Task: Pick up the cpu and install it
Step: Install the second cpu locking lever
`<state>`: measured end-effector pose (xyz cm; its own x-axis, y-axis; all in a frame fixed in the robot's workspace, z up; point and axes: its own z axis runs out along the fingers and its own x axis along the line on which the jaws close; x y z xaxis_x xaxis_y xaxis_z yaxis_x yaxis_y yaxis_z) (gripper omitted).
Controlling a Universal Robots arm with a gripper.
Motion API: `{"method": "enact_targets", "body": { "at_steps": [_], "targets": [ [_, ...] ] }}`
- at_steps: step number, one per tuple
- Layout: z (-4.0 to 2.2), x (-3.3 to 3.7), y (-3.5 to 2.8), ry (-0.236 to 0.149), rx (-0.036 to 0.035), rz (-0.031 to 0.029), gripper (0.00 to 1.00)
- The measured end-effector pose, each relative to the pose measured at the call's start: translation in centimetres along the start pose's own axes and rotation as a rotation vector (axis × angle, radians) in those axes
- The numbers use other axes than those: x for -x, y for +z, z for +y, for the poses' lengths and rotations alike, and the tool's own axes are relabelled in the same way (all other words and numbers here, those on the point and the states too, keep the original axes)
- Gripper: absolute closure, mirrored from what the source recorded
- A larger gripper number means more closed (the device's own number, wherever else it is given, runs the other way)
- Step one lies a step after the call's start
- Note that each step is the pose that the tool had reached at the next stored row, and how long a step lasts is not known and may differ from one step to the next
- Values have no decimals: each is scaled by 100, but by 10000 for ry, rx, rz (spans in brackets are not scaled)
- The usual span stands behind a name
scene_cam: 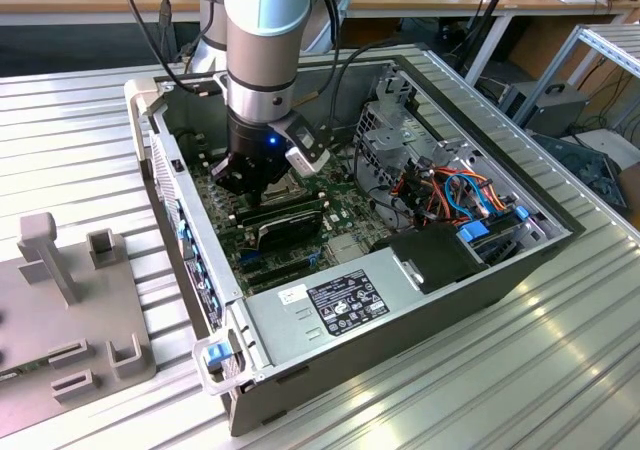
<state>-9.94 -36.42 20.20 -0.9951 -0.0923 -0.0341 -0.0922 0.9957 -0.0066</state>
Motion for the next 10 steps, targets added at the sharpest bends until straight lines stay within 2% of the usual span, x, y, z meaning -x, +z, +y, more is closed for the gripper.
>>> {"method": "enact_targets", "body": {
  "at_steps": [10],
  "targets": [
    [-38, -4, 0, 2, 3, -2, 89]
  ]
}}
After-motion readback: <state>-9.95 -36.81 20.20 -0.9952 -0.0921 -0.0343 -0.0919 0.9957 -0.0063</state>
